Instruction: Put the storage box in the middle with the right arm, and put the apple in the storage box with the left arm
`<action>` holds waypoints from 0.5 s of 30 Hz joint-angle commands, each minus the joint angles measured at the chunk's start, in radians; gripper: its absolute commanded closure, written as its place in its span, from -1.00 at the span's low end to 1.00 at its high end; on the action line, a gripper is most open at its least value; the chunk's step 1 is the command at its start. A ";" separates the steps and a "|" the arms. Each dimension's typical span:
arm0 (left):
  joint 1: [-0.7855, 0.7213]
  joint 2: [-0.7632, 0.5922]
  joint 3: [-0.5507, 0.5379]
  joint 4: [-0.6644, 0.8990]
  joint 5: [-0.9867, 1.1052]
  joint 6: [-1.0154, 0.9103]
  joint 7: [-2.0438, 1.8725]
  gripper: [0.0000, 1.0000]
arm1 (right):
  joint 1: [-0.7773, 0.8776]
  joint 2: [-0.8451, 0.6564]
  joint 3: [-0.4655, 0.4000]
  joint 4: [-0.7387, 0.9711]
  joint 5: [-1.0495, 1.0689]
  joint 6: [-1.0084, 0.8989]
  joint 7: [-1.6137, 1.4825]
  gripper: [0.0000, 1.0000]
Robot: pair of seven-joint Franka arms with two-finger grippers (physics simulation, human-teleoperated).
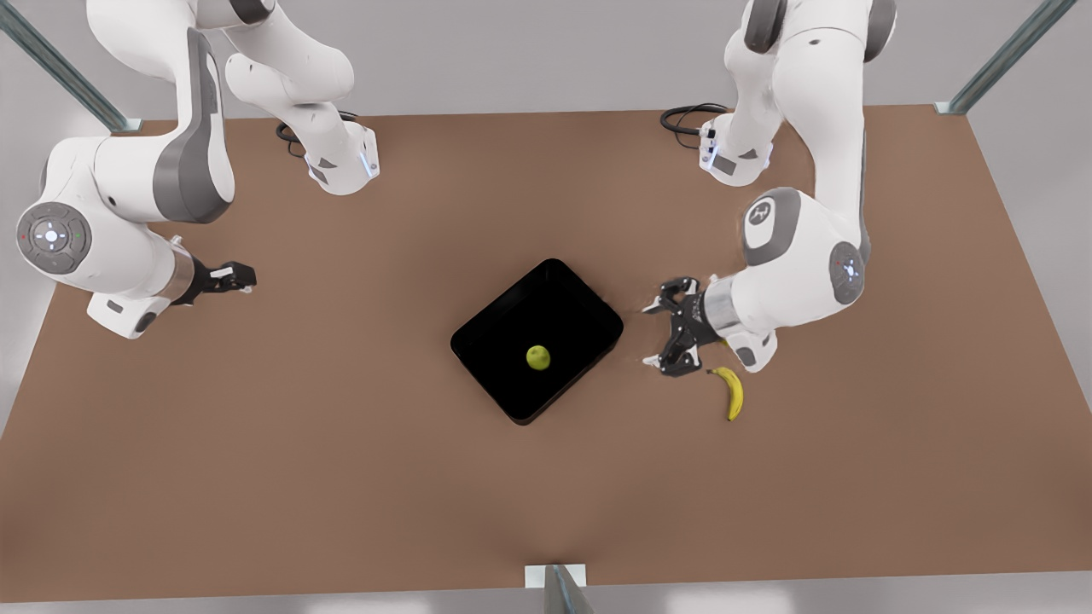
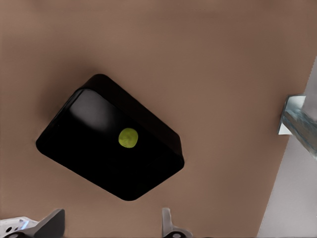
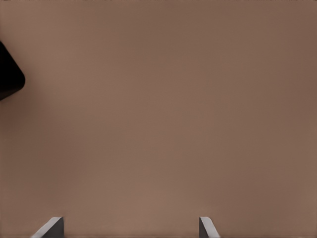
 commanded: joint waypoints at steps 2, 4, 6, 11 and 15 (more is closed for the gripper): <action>-0.004 -0.016 0.128 0.000 0.203 -0.062 0.194 -1.00 | 0.000 0.000 0.000 0.000 0.000 0.000 -0.002 -1.00; 0.063 -0.079 0.140 -0.057 0.286 -0.080 0.448 -1.00 | 0.000 0.000 0.000 0.000 0.000 0.000 -0.002 -1.00; 0.245 -0.187 -0.030 -0.100 0.462 -0.092 0.865 -1.00 | 0.000 0.000 0.000 0.000 0.000 0.000 -0.002 -1.00; 0.407 -0.402 -0.190 -0.130 0.583 -0.402 1.611 -1.00 | 0.000 0.001 0.000 -0.002 0.000 0.000 -0.002 -1.00; 0.402 -0.158 -0.251 -0.012 0.608 -0.289 1.587 -0.99 | 0.000 0.000 0.000 0.000 0.000 0.002 -0.002 -1.00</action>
